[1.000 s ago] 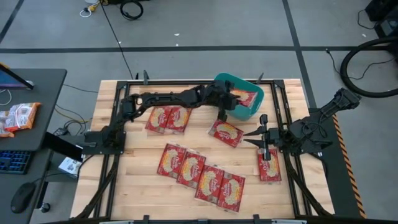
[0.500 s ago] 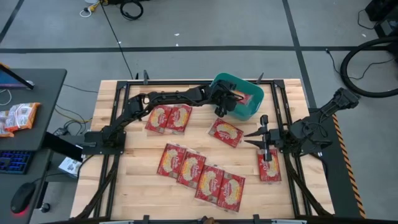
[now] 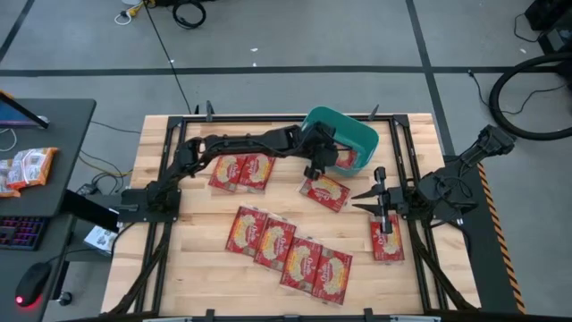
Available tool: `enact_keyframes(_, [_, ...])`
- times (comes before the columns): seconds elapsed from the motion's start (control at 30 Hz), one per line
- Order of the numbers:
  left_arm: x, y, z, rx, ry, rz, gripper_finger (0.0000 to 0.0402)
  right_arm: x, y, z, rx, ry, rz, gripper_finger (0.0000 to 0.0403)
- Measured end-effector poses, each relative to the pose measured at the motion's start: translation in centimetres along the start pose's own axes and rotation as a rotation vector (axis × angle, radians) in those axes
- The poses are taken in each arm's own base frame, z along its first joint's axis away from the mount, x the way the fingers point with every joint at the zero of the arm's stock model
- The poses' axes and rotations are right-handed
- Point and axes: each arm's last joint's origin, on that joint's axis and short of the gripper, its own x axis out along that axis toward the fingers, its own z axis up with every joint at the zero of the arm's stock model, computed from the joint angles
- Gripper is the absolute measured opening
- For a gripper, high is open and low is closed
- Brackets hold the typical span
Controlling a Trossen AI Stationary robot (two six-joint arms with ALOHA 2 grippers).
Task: Sort popcorn bags into baskets
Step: Put the popcorn bag into the bin
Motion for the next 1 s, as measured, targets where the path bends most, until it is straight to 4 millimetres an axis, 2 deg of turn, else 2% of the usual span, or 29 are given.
enact_keyframes(0.13, [-1.9,-0.9,1.9,-0.04,-0.01,-0.034,0.0173,0.0,0.0,0.0,0.002,0.0,0.0,0.0086])
enact_keyframes(0.27, [-2.5,-3.3,3.3,-0.035,0.021,-0.12,0.0172,0.0,0.0,0.0,0.002,0.001,-0.01,0.0086])
enact_keyframes(0.43, [-1.3,-6.5,4.3,-0.058,0.075,-0.152,0.0176,0.0,-0.1,0.0,0.001,0.008,-0.04,0.0086])
enact_keyframes(0.8, [1.0,-9.5,3.9,-0.16,0.17,-0.165,0.0237,0.0,-0.1,0.0,-0.001,0.006,-0.041,0.0086])
enact_keyframes(1.0, [3.0,-11.6,3.3,-0.143,0.218,-0.17,0.0242,0.0,-0.1,0.0,-0.001,0.006,-0.038,0.0086])
